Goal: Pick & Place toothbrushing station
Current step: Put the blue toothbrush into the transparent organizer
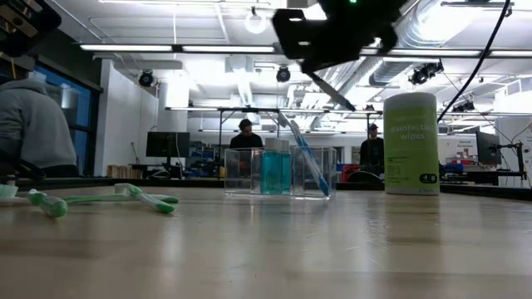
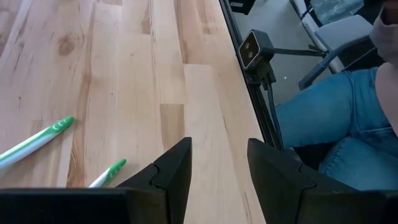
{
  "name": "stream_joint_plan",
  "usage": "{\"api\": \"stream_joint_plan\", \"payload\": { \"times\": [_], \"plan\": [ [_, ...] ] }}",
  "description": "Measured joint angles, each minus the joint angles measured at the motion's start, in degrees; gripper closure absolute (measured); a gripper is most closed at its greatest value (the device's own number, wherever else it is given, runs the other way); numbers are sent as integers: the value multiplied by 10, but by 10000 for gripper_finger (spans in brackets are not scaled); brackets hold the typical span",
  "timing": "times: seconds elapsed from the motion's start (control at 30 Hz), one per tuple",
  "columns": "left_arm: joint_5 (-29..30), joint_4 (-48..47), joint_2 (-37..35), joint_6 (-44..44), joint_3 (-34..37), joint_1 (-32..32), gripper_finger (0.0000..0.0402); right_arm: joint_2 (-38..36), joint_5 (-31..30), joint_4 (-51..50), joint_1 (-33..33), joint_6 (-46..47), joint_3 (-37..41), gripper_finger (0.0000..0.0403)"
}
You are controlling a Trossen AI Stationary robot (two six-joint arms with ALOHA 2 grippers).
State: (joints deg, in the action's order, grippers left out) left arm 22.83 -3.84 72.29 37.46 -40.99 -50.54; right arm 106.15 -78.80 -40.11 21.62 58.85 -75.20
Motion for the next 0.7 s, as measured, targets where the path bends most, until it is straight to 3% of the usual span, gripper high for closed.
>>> {"api": "stream_joint_plan", "payload": {
  "times": [0.27,0.47,0.7],
  "plan": [
    [24,-2,0,-1,0,0,250,-56,-109,0,31,152,104,397],
    [29,0,0,-1,0,2,250,-66,-112,0,43,245,155,397],
    [30,0,0,-2,0,17,250,-66,-112,9,45,254,159,397]
  ]
}}
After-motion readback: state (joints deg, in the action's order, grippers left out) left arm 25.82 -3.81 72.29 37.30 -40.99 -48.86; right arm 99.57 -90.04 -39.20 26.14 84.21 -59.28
